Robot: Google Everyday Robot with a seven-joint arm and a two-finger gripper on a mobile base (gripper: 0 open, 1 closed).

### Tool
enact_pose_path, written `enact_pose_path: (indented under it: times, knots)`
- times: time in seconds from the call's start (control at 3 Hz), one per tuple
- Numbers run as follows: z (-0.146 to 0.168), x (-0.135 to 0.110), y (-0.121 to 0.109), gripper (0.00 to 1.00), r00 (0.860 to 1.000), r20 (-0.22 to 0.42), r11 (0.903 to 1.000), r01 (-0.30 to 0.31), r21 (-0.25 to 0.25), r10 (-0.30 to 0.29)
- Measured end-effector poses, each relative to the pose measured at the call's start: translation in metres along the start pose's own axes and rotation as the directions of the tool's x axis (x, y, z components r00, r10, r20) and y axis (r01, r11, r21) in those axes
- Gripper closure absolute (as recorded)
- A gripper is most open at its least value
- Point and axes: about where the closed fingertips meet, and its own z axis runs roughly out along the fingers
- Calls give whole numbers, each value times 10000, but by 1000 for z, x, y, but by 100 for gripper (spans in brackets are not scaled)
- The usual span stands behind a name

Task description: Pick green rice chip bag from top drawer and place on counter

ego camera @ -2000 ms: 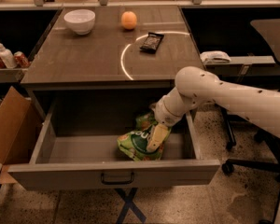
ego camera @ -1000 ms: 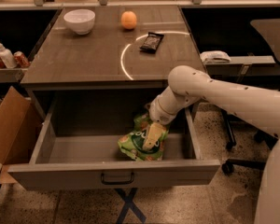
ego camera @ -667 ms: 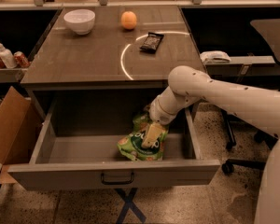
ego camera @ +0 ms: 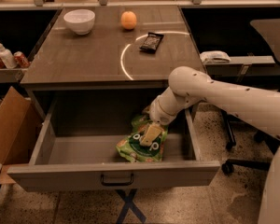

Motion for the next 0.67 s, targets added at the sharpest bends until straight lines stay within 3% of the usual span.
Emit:
enact_pose_path:
  times: [0.33,0.67]
  knots:
    - [-2,-2,1,89,10000,71,10000,46,49,-46]
    - [-35,-10,9,100,9973,562,9975,451,540,-481]
